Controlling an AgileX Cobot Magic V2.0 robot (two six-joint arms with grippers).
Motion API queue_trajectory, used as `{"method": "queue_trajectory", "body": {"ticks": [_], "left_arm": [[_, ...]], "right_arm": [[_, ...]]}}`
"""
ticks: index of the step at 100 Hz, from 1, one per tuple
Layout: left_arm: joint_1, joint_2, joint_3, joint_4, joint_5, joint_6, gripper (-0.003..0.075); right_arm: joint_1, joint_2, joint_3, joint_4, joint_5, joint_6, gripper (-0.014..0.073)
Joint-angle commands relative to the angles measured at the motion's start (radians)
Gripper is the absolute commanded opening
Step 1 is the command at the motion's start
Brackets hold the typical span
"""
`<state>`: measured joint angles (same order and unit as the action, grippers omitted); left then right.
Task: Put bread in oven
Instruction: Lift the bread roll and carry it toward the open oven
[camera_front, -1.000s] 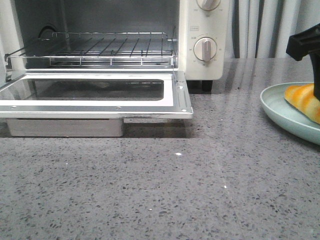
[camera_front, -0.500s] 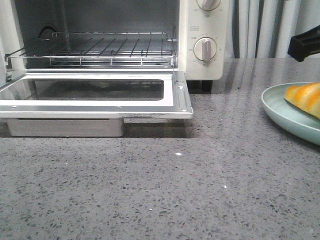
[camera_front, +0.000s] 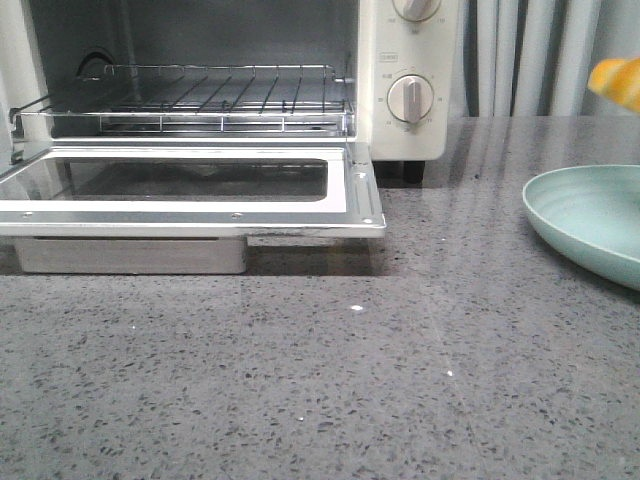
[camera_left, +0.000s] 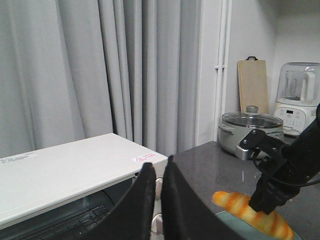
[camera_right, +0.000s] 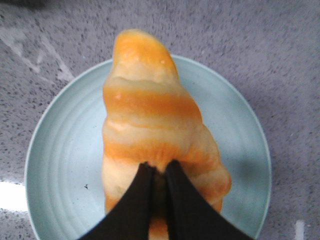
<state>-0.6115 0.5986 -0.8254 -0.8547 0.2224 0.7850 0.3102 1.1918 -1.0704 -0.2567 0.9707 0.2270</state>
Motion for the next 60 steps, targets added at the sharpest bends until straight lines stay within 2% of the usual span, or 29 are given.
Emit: {"method": "queue_trajectory", "body": {"ticks": [1,28,52,60], "left_arm": [[-0.009,0.008,-0.035,-0.012,-0.039,-0.005,-0.002],[-0.009,0.008,-0.035,-0.012,-0.041,-0.005,-0.002],[-0.009,0.008,-0.035,-0.012,-0.041,-0.005,-0.002],[-0.009,0.008,-0.035,-0.012,-0.041,-0.005,-0.002]], "right_arm": [[-0.005,-0.06,-0.045,-0.026,-0.029,-0.033,-0.0072],[-0.003,-0.169,-0.101,0.153,-0.079,-0.188,-0.0072],[-0.003,-0.176,-0.138,0.502,-0.101,-0.477,-0.0072],[-0.003,-0.171,-0.138,0.588,-0.106,-0.535,-0.0072]]}}
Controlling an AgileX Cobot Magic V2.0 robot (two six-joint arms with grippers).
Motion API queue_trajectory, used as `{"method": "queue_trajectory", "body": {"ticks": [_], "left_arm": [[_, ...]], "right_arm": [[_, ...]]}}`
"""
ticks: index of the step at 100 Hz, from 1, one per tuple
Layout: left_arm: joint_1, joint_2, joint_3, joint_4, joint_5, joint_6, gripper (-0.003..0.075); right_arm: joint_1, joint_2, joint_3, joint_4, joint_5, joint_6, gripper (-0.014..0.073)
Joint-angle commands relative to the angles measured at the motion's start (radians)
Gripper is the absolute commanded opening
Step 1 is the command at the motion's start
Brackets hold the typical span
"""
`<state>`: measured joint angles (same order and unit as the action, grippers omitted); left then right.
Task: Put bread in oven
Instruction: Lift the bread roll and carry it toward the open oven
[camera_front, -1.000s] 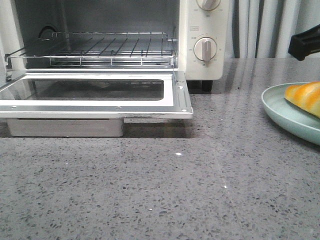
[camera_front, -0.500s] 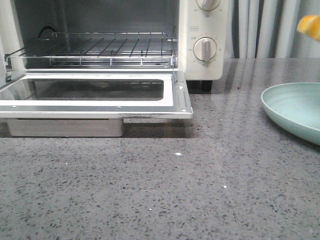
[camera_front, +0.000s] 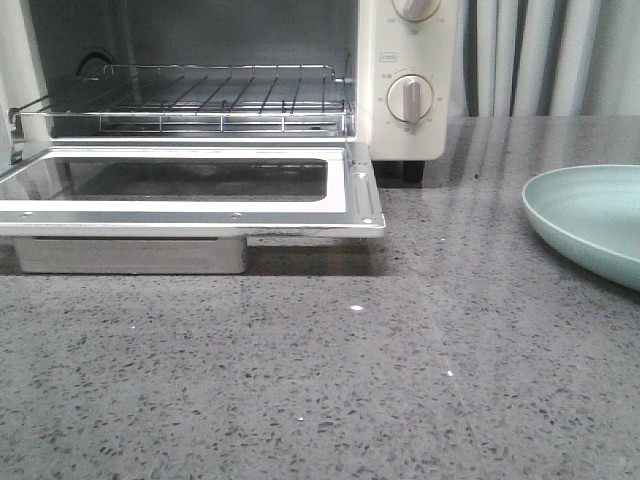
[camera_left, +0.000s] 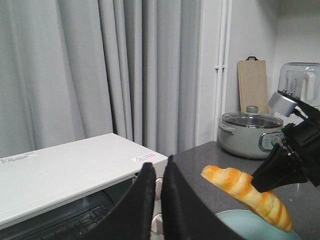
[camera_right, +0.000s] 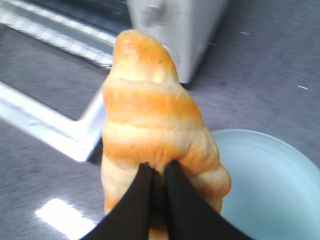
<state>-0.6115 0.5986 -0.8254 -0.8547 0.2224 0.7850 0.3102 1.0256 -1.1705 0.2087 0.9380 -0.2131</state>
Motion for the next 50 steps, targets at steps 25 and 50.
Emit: {"method": "queue_trajectory", "body": {"ticks": [25,50], "left_arm": [[-0.009,0.008,-0.035,-0.012,-0.035,-0.005,-0.002],[-0.009,0.008,-0.035,-0.012,-0.033,-0.005,-0.002]], "right_arm": [[0.004,0.039,-0.066,0.311,-0.058,-0.259,-0.0072],[0.143,0.171,-0.197,0.244,-0.034,-0.277,-0.0072]]}}
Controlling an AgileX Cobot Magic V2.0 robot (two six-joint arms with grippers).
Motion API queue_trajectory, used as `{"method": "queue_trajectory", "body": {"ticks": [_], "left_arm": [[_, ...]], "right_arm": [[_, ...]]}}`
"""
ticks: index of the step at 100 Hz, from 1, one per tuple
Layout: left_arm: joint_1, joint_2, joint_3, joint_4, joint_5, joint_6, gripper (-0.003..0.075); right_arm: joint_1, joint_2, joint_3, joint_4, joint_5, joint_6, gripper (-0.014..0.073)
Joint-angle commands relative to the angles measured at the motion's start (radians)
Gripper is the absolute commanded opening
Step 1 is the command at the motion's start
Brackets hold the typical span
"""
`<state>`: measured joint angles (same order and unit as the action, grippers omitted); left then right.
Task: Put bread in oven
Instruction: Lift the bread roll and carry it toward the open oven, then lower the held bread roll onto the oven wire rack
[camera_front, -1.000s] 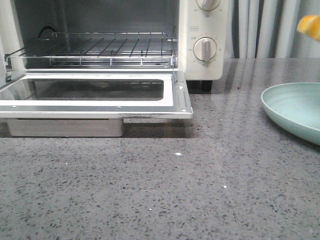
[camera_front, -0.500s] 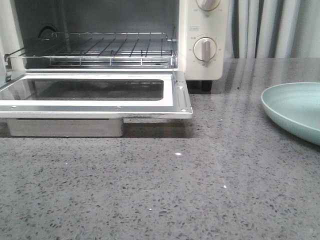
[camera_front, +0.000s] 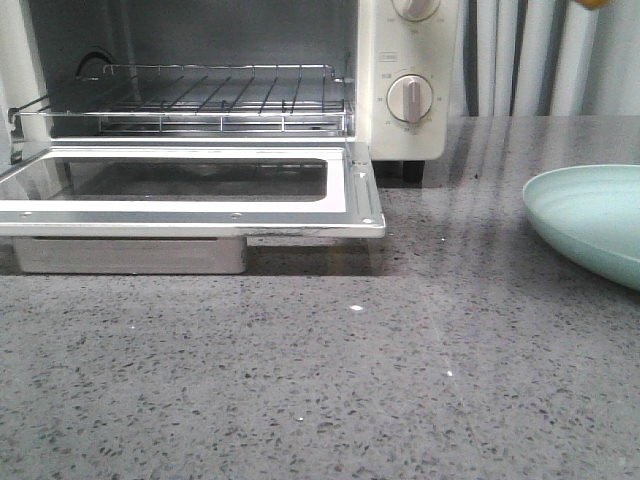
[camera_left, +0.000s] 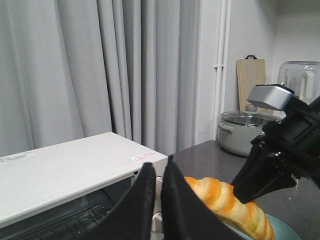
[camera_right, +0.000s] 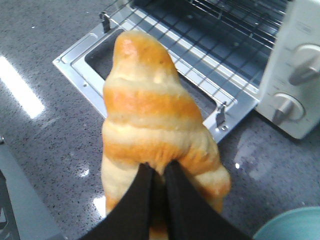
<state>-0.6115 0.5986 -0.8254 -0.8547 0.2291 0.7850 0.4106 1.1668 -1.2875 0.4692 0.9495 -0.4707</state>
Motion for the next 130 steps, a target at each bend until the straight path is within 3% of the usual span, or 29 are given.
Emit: {"method": "queue_trajectory", "body": {"ticks": [1,31,91,130], "left_arm": [[-0.009,0.008,-0.035,-0.012,-0.04,-0.005,-0.002],[-0.009,0.008,-0.035,-0.012,-0.026,-0.005,-0.002],[-0.009,0.008,-0.035,-0.012,-0.025,-0.005,-0.002],[-0.009,0.008,-0.035,-0.012,-0.025,-0.005,-0.002]], "right_arm": [[0.05,0.034,-0.089,-0.022,-0.046,-0.019,-0.0072],[0.127,0.179,-0.224,-0.179,-0.006,-0.004,-0.0072],[0.274,0.325,-0.241,-0.497,-0.127,0.089,-0.0072],[0.282,0.459,-0.448,-0.506,-0.056,0.091,-0.0072]]}}
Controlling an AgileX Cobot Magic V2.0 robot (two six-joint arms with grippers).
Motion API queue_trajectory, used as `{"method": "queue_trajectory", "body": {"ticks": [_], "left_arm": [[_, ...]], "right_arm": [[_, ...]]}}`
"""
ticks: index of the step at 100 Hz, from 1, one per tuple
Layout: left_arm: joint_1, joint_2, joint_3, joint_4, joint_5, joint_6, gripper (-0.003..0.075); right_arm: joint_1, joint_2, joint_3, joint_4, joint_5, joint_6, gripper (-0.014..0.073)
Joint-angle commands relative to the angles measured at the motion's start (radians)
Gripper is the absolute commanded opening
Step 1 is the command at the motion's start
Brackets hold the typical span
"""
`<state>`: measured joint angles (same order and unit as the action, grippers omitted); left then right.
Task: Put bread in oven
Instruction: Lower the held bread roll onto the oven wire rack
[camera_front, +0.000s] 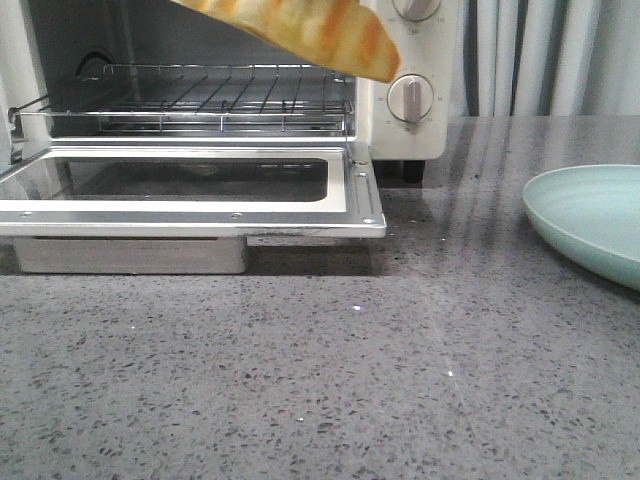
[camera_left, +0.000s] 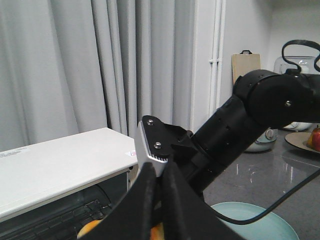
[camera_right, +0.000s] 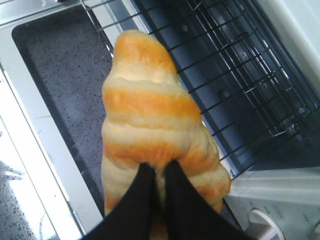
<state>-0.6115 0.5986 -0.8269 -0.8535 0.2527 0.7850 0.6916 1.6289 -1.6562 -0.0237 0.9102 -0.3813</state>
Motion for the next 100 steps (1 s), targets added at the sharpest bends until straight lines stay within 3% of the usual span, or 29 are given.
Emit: {"method": "queue_trajectory", "body": {"ticks": [1,100], "left_arm": [[-0.009,0.008,-0.034,-0.013,-0.048,-0.005,-0.002],[-0.009,0.008,-0.034,-0.013,-0.048,-0.005,-0.002]], "right_arm": [[0.001,0.0,-0.084,-0.013,-0.014,0.002,-0.0072],[0.003,0.201,-0.278,-0.131,-0.036,0.038,-0.0072]]}}
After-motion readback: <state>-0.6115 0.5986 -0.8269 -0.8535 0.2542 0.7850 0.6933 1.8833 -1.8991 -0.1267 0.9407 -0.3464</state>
